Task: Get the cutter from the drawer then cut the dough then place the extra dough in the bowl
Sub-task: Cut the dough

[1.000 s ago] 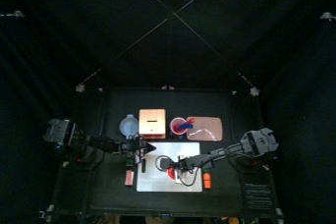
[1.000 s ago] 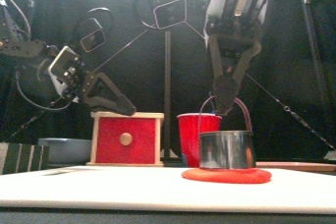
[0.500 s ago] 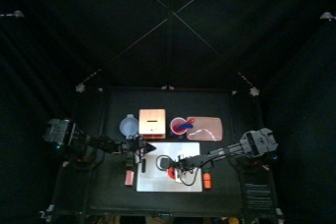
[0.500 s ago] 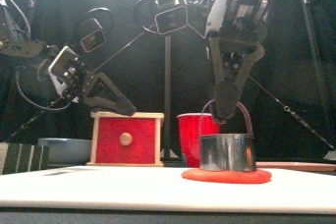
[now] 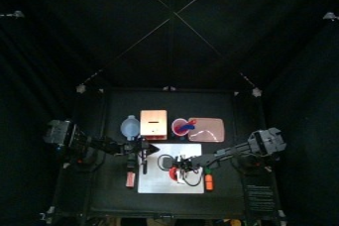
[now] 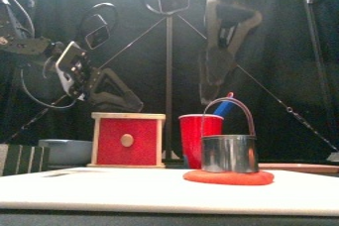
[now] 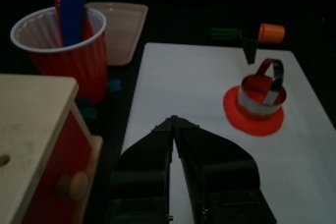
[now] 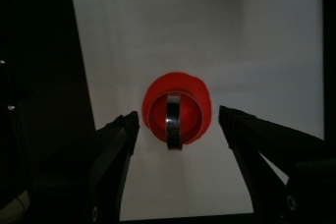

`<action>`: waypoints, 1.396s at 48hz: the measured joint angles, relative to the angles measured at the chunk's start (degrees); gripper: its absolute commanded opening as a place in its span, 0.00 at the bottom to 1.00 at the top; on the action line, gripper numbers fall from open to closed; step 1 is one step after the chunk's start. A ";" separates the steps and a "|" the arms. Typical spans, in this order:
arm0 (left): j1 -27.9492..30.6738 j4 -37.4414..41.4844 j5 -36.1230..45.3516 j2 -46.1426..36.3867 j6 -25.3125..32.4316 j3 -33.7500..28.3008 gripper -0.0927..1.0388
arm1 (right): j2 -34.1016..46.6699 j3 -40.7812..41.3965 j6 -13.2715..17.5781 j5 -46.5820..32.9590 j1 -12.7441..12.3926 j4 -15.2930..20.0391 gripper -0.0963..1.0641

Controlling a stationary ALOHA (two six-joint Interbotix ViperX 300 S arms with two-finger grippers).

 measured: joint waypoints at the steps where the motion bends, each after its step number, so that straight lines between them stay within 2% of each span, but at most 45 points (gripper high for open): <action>1: -0.18 0.00 0.00 0.53 0.00 -0.44 0.53 | -1.14 1.32 0.18 -1.49 0.00 -0.18 0.90; 10: -2.11 0.00 -0.09 3.08 0.26 -3.52 0.53 | -11.16 15.03 0.18 -17.84 -0.18 -1.05 0.86; 14: -3.16 0.09 -0.09 3.08 0.26 -4.48 0.53 | -13.80 21.80 0.00 -28.12 -0.79 -1.05 0.85; 21: -5.63 0.53 -0.26 3.16 0.18 -5.89 0.54 | -14.77 30.59 -0.44 -44.12 -3.16 -0.18 0.85; 29: -10.11 0.88 -1.05 5.45 0.00 -8.61 0.59 | -12.22 35.24 -1.76 -53.35 -3.78 3.16 0.85; 34: -12.30 0.88 -1.41 6.68 -0.09 -10.02 0.68 | -9.49 35.42 -3.08 -55.02 -3.60 4.92 0.85; 42: -13.45 -1.14 -1.49 8.26 -0.26 -10.46 0.83 | -4.66 34.10 -6.77 -55.99 -0.62 12.39 0.84; 51: -13.01 -3.25 -1.49 8.61 0.35 -10.46 0.88 | -3.60 33.57 -14.50 -55.72 1.23 19.42 0.84; 56: -12.30 -3.34 -1.49 8.61 0.44 -10.46 0.88 | -5.10 33.40 -16.79 -52.73 2.37 20.13 0.84; 64: -11.78 -3.34 -1.49 8.61 0.44 -10.46 0.88 | -8.35 31.90 -17.31 -45.26 2.64 18.19 0.84; 67: -11.69 -3.60 -1.49 8.61 0.18 -10.63 0.88 | -9.49 31.82 -16.79 -44.21 1.76 16.96 0.84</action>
